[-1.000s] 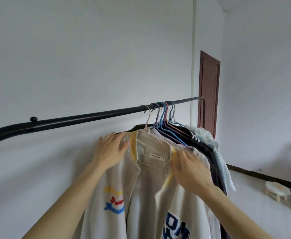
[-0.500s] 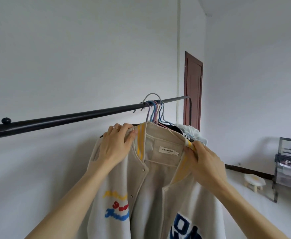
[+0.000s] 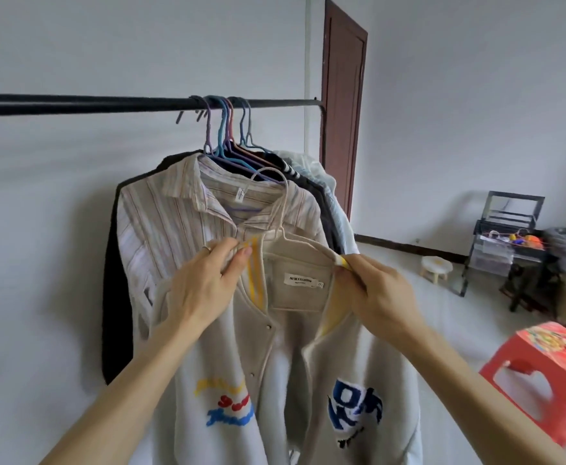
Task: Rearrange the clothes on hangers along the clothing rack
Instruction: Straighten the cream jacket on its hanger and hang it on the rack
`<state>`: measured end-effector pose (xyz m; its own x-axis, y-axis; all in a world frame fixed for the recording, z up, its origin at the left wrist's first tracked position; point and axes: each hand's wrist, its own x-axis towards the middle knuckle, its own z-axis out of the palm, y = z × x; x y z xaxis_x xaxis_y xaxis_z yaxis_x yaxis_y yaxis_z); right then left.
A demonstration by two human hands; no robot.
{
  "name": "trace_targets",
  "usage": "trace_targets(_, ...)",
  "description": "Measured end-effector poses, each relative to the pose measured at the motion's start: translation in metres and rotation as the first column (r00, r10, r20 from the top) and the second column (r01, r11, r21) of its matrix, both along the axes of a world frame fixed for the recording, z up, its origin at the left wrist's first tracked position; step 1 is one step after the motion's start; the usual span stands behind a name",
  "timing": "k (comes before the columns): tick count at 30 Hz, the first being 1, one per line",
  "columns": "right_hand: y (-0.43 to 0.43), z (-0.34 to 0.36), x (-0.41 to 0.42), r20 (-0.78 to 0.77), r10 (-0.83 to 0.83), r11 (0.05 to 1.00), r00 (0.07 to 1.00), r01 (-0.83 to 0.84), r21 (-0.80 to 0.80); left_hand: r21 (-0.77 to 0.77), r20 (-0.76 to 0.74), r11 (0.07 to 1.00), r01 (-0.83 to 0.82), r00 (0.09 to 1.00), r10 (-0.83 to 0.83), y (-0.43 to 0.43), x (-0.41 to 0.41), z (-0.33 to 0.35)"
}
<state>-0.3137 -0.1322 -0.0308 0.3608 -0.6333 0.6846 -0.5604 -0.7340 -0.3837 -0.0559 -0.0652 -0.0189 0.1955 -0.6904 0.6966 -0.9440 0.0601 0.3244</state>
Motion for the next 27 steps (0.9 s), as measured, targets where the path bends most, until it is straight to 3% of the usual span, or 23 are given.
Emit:
trace_targets(6, -0.003, 0.035, -0.003, -0.015, -0.009, 0.998, 1.000, 0.008, -0.062, -0.079, 0.071, 0.990, 0.120, 0.991, -0.115, -0.015, -0.043, 0.001)
trace_targets(13, -0.019, -0.006, -0.047, 0.117, -0.029, 0.999, 0.993, 0.031, -0.019, -0.045, 0.099, 0.987, 0.152, 0.984, -0.147, -0.009, -0.028, -0.048)
trace_targets(16, -0.021, -0.032, -0.049, 0.101, 0.034, 0.998, 0.994, -0.040, 0.055, 0.039, 0.191, 0.977, 0.211, 0.958, -0.214, -0.021, -0.048, -0.056)
trace_targets(19, -0.018, -0.046, -0.049, 0.073, 0.055, 0.997, 0.996, -0.059, 0.057, 0.192, 0.055, 0.948, 0.252, 0.962, -0.267, -0.039, -0.069, -0.056)
trace_targets(24, -0.027, -0.070, -0.080, -0.093, 0.045, 0.993, 0.995, -0.035, 0.109, 0.255, 0.051, 0.929, 0.267, 0.956, -0.288, -0.048, -0.073, -0.059)
trace_targets(27, -0.021, -0.095, -0.082, 0.052, 0.075, 0.979, 0.996, -0.083, 0.184, 0.410, -0.072, 0.824, 0.391, 0.914, -0.398, -0.051, -0.107, -0.056)
